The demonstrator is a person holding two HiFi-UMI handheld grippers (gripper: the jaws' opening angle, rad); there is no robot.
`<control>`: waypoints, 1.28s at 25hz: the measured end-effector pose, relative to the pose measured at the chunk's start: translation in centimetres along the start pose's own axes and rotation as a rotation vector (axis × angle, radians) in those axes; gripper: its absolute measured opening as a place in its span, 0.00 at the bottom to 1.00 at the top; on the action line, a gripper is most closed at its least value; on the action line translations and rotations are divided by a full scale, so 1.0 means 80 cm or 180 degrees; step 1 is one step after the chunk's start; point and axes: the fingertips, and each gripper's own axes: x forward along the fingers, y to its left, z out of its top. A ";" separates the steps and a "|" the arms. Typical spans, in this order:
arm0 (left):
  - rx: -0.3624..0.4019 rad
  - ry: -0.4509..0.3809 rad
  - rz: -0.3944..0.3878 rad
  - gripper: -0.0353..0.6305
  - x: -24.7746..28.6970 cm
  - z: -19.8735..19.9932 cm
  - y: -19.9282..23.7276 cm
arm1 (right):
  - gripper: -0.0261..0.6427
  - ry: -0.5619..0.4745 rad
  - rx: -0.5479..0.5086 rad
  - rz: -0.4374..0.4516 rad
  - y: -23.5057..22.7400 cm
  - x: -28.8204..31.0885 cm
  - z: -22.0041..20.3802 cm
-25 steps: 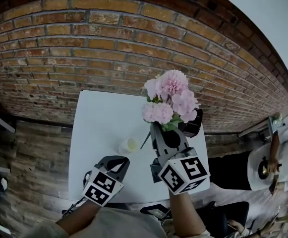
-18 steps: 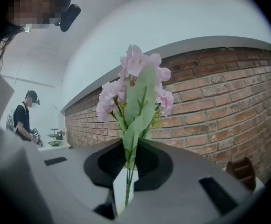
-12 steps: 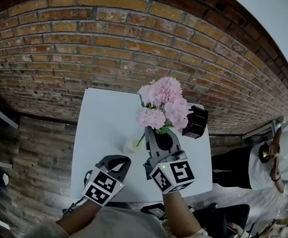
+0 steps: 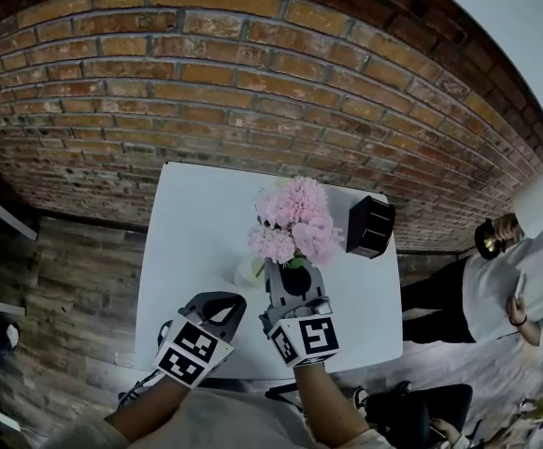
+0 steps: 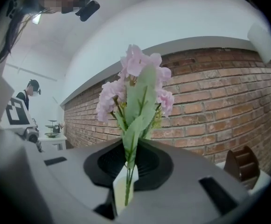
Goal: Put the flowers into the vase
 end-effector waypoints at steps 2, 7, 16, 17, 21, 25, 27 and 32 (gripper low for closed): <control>0.0000 0.0000 0.0002 0.07 -0.001 -0.001 0.000 | 0.09 -0.0039 -0.0017 -0.0026 0.001 -0.004 -0.007; -0.0021 0.0012 0.0003 0.07 -0.003 -0.005 0.000 | 0.09 -0.0012 -0.0053 -0.0019 0.009 -0.008 -0.028; -0.0023 0.0004 -0.0007 0.07 -0.008 -0.008 -0.004 | 0.10 0.0132 -0.0051 -0.0063 0.012 -0.011 -0.050; -0.0024 0.0002 -0.0003 0.07 -0.009 -0.008 -0.004 | 0.10 0.0151 -0.0060 -0.0061 0.012 -0.011 -0.052; -0.0026 0.0000 0.0003 0.07 -0.009 -0.009 -0.004 | 0.12 0.0195 -0.0082 -0.0040 0.013 -0.010 -0.057; -0.0028 -0.0024 -0.0001 0.07 -0.011 -0.008 -0.006 | 0.15 0.0194 -0.0095 -0.0027 0.016 -0.009 -0.055; -0.0028 -0.0030 0.0000 0.07 -0.012 -0.007 -0.007 | 0.16 0.0208 -0.0112 -0.0016 0.018 -0.011 -0.055; -0.0025 -0.0051 -0.0011 0.07 -0.011 -0.007 -0.012 | 0.21 0.0320 -0.0155 0.0013 0.024 -0.016 -0.061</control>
